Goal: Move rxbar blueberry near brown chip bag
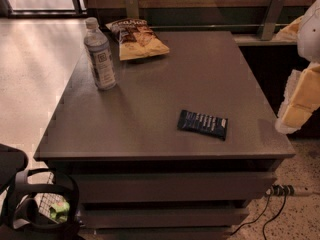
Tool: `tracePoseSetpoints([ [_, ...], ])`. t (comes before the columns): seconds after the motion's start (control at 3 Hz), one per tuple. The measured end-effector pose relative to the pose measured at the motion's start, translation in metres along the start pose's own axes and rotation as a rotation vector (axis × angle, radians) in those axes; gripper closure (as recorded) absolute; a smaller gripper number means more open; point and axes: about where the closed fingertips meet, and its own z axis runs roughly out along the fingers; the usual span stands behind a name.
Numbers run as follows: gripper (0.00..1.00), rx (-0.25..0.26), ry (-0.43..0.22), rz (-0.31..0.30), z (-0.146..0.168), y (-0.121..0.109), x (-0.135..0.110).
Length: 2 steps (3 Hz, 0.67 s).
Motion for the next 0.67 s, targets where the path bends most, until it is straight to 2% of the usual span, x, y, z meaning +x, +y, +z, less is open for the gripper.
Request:
tracePoseSetpoints([
  [0.33,0.0,0.004,-0.005,0.001,-0.001,0.0,0.0],
  [0.67,0.0,-0.003,-0.116,0.032,0.011,0.0,0.004],
])
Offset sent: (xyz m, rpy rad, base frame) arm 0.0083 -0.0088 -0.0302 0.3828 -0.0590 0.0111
